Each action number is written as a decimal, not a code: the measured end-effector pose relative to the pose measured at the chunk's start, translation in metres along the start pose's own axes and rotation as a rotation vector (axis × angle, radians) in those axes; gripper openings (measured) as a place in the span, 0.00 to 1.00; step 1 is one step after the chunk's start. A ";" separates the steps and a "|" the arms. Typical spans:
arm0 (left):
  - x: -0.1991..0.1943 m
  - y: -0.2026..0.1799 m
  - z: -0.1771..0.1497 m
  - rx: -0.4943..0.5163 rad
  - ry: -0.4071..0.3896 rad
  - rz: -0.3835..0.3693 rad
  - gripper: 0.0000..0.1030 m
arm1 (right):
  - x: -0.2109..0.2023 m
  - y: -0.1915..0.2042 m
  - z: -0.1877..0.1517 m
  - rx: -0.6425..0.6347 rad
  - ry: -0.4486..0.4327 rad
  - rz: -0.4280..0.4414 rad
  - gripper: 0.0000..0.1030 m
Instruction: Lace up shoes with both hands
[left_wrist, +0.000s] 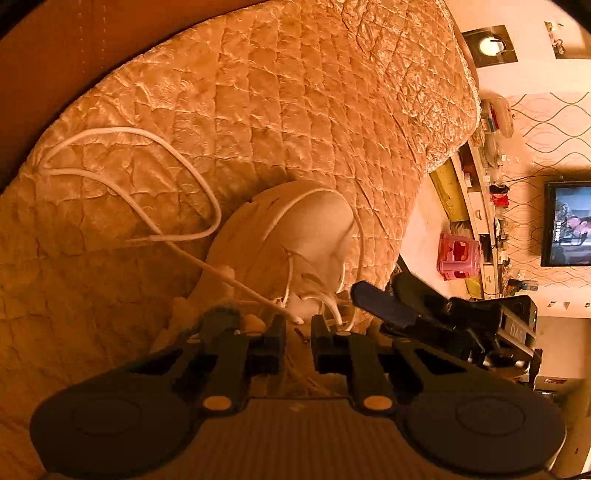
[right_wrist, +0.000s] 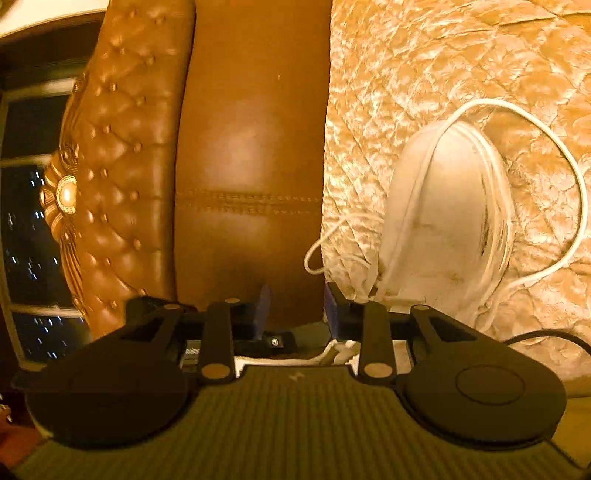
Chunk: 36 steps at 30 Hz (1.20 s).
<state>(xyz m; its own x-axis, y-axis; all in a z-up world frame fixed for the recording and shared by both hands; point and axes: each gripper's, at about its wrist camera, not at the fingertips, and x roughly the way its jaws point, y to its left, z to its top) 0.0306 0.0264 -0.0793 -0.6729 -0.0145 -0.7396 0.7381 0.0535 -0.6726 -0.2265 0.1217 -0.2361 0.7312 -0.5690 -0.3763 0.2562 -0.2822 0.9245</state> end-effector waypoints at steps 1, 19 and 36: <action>0.000 -0.003 -0.001 0.025 -0.003 0.011 0.12 | 0.000 -0.002 0.001 0.011 -0.007 0.002 0.37; -0.019 -0.083 -0.026 0.621 -0.270 0.321 0.00 | -0.005 -0.004 0.001 -0.012 -0.046 -0.020 0.44; -0.047 -0.068 0.009 0.412 -0.255 0.167 0.03 | 0.047 0.058 -0.018 -0.485 0.137 -0.252 0.02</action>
